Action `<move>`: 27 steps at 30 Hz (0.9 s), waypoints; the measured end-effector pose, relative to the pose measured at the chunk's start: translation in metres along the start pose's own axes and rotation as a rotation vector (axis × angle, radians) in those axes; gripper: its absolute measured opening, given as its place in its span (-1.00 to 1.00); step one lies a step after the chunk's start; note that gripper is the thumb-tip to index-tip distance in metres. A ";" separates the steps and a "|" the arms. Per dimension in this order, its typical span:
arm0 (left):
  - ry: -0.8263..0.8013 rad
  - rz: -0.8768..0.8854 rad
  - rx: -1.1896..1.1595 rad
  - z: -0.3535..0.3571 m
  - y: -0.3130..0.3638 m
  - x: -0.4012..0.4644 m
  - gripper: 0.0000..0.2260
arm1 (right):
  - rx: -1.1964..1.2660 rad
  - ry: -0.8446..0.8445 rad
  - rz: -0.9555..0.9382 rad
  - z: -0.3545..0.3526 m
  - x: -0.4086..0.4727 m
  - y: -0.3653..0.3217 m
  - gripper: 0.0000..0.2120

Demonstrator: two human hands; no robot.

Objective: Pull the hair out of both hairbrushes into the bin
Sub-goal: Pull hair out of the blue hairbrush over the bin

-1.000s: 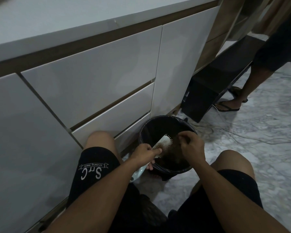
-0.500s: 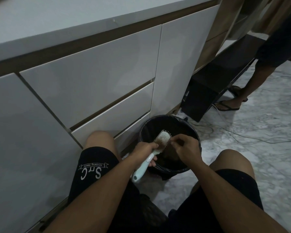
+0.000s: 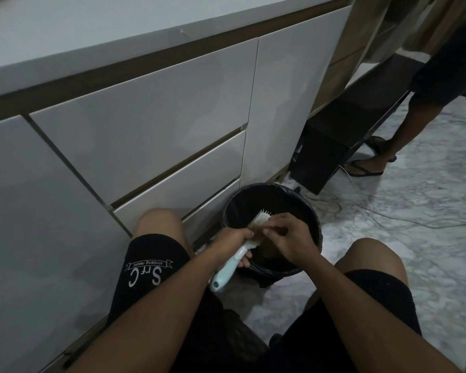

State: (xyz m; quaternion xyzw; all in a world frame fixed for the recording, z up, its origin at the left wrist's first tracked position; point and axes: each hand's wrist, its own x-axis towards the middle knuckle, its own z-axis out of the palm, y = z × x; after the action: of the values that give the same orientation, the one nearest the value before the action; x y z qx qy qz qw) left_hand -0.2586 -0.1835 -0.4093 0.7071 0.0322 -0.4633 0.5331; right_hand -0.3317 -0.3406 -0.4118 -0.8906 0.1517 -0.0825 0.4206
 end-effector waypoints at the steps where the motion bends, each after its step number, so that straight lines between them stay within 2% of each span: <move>1: -0.003 0.000 0.008 0.000 0.000 0.001 -0.74 | -0.003 0.020 0.014 -0.001 0.001 -0.001 -0.87; 5: 0.005 -0.001 0.042 -0.003 0.007 0.006 -0.73 | -0.013 0.051 0.114 -0.014 0.012 -0.001 -0.88; 14: 0.065 0.024 0.115 -0.013 0.034 0.034 -0.74 | -0.103 0.176 0.198 -0.038 0.058 0.015 -0.83; 27: 0.085 0.002 0.157 -0.018 0.053 0.078 -0.74 | 0.003 0.279 0.426 -0.048 0.109 0.048 -0.79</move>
State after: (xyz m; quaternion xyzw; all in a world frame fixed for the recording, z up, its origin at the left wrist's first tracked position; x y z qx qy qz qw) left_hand -0.1742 -0.2269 -0.4242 0.7659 0.0175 -0.4333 0.4746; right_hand -0.2523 -0.4413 -0.4163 -0.8179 0.3926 -0.1142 0.4049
